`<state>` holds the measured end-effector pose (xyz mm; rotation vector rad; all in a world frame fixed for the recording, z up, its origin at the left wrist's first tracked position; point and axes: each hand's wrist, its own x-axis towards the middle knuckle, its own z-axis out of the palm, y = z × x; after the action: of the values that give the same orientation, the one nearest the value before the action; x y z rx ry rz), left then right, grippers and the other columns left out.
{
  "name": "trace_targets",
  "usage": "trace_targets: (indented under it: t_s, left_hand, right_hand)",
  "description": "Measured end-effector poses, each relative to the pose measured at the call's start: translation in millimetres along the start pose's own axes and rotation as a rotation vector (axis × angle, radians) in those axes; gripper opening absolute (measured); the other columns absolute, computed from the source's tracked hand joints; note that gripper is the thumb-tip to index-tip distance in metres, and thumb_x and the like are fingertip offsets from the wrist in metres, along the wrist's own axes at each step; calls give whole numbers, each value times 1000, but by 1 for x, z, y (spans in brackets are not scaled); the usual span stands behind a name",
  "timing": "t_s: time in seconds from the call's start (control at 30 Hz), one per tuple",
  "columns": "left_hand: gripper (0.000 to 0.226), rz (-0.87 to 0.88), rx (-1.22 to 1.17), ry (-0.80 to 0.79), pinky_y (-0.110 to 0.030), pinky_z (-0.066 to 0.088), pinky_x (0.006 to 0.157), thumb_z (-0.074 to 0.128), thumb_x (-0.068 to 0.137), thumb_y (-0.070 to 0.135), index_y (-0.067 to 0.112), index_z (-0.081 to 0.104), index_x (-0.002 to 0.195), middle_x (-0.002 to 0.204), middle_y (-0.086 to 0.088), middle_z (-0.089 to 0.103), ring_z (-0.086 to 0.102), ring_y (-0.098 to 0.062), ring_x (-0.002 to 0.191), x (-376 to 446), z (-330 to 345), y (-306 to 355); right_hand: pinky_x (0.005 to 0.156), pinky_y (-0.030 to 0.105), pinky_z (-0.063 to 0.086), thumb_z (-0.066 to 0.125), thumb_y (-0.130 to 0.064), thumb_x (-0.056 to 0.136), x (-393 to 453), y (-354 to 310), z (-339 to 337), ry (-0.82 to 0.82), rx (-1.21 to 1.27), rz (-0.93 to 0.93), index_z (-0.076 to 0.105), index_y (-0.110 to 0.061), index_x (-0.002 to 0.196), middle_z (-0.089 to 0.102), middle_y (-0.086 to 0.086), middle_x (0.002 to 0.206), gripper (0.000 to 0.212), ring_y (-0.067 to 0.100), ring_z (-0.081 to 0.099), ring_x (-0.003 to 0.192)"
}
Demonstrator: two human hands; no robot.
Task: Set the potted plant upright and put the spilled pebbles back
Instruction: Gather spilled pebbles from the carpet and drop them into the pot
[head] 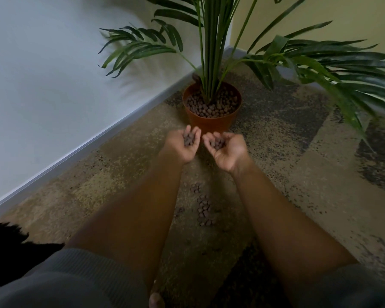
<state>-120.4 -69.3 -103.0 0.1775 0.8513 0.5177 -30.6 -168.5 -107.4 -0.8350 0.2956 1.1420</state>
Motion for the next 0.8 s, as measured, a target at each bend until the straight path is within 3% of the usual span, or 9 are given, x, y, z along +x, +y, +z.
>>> trace_targets:
  t_s: [0.1, 0.17, 0.3, 0.37, 0.43, 0.5, 0.6, 0.7, 0.8]
  left_hand:
    - [41, 71, -35, -41, -32, 50, 99, 28, 105, 21, 0, 53, 130, 130, -18, 57, 58, -24, 120, -2, 30, 13]
    - [43, 109, -22, -39, -34, 48, 103, 27, 105, 20, -1, 50, 134, 131, -18, 55, 58, -21, 118, -1, 47, 20]
    - [40, 181, 7, -24, -41, 40, 110, 27, 104, 18, -5, 49, 128, 97, -15, 53, 53, -20, 82, 7, 70, 34]
    - [30, 199, 32, -28, -46, 35, 113, 28, 101, 13, -4, 50, 113, 81, -10, 41, 39, -17, 68, 13, 78, 44]
    - [33, 197, 51, -73, -46, 35, 112, 26, 100, 14, -2, 50, 116, 78, -4, 39, 37, -14, 66, 14, 85, 53]
    - [45, 173, 59, -168, -45, 38, 108, 20, 102, 17, -1, 41, 138, 105, -10, 55, 56, -21, 90, 12, 88, 57]
    - [49, 132, 66, -244, -56, 30, 111, 16, 104, 17, -1, 24, 149, 145, -24, 42, 44, -38, 132, 6, 86, 52]
    - [50, 157, 58, -193, -54, 27, 111, 18, 105, 13, 3, 9, 153, 156, -19, 25, 31, -37, 141, 4, 79, 48]
    - [50, 161, 79, -145, -47, 28, 116, 23, 105, 13, -2, 14, 152, 156, -21, 24, 29, -36, 143, 5, 69, 46]
  right_hand:
    - [101, 44, 50, 33, -9, 98, 2, -24, 23, 7, 77, -115, 54, 4, 111, 55, 22, 119, 27, 30, 58, 116]
    - [102, 46, 49, 32, -9, 99, 4, -38, 36, 23, 102, -171, 52, 6, 115, 53, 22, 120, 30, 30, 56, 117]
    - [106, 38, 42, 26, -15, 102, 13, -62, 56, 23, 112, -198, 50, 1, 121, 51, 17, 113, 34, 26, 55, 103]
    - [114, 38, 34, 22, -17, 104, 15, -70, 63, -32, 61, -181, 42, -1, 140, 48, 18, 138, 44, 29, 48, 126]
    - [120, 43, 23, 23, -16, 105, 17, -79, 70, -31, -33, -191, 27, 0, 149, 29, 20, 155, 48, 32, 28, 145]
    - [122, 47, 15, 20, -20, 106, 17, -85, 74, -90, 72, -175, 17, 1, 152, 20, 21, 158, 51, 34, 18, 148]
    - [122, 44, 12, 19, -21, 106, 22, -89, 72, -89, 137, -147, 10, 1, 152, 14, 19, 160, 52, 32, 13, 149]
    - [121, 45, 19, 21, -16, 105, 23, -87, 62, -45, 109, -188, 13, -1, 153, 15, 17, 161, 51, 32, 17, 149]
    - [110, 44, 41, 24, -7, 102, 19, -79, 52, -89, 94, -188, 26, 6, 146, 32, 24, 152, 46, 37, 38, 139]
